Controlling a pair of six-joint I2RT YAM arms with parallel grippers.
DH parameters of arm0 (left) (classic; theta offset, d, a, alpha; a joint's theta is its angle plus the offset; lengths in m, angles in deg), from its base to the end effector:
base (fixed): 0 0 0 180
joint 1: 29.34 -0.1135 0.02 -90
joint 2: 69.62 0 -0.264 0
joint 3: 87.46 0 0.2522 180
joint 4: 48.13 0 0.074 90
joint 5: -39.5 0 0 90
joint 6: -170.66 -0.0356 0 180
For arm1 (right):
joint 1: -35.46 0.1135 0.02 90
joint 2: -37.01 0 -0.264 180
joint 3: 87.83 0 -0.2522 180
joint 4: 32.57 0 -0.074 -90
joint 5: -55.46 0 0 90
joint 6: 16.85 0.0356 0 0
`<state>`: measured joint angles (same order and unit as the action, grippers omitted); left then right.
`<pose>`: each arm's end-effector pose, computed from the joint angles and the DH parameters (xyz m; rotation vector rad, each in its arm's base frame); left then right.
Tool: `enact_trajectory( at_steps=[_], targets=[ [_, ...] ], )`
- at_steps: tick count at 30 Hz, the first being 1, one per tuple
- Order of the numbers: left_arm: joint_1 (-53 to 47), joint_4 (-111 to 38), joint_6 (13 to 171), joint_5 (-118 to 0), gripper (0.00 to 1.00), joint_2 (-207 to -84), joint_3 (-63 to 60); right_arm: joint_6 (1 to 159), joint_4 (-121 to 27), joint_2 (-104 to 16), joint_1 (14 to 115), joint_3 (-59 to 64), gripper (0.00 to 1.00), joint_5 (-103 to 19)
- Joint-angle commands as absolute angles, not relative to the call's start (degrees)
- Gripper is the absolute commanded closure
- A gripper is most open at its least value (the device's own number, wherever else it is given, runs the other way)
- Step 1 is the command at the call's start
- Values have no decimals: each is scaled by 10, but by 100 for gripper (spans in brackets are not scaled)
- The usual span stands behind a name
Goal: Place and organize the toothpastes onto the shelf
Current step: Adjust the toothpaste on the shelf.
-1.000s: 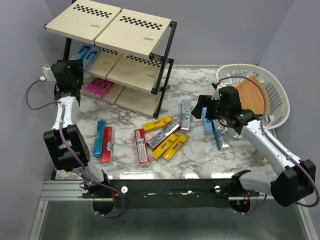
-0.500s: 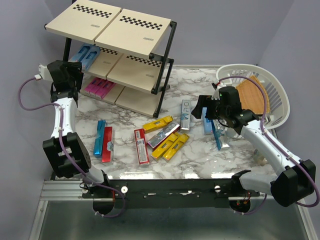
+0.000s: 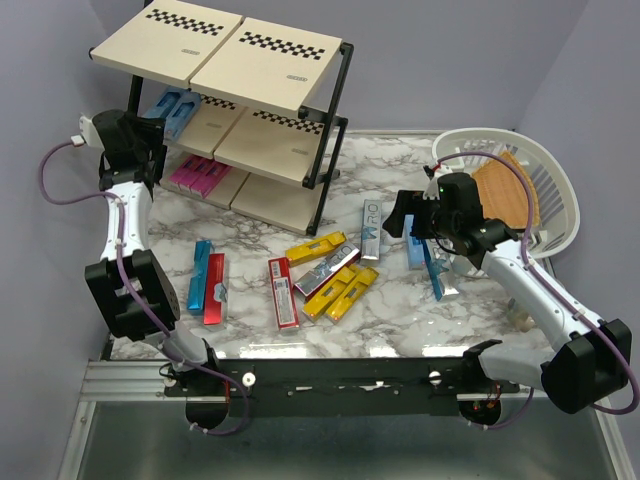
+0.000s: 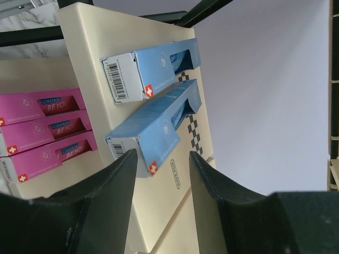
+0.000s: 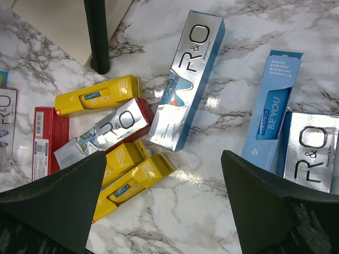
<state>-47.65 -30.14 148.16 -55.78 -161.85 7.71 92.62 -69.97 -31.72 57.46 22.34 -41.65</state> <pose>0.3692 0.1187 0.3618 -1.2355 1.4273 -0.6811 0.2436 0.1032 0.2996 -0.1204 2.2485 0.5341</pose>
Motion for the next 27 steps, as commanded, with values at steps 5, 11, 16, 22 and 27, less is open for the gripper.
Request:
enact_trajectory(
  at_steps=[5,11,16,22,27],
  targets=[
    [-480,-301,1487,-583,47,-1652,113,920,-696,-315,573,217,2,-406],
    [-481,-302,1483,-588,46,-1651,121,920,-696,-318,573,215,2,-407],
    [-481,-304,1418,-588,40,-1624,104,919,-698,-318,572,214,2,-403],
    [-480,-396,1349,-626,37,-1578,27,917,-699,-321,573,213,2,-402],
    [-470,-424,1383,-645,36,-1573,8,917,-700,-325,573,210,3,-404]
  ],
)
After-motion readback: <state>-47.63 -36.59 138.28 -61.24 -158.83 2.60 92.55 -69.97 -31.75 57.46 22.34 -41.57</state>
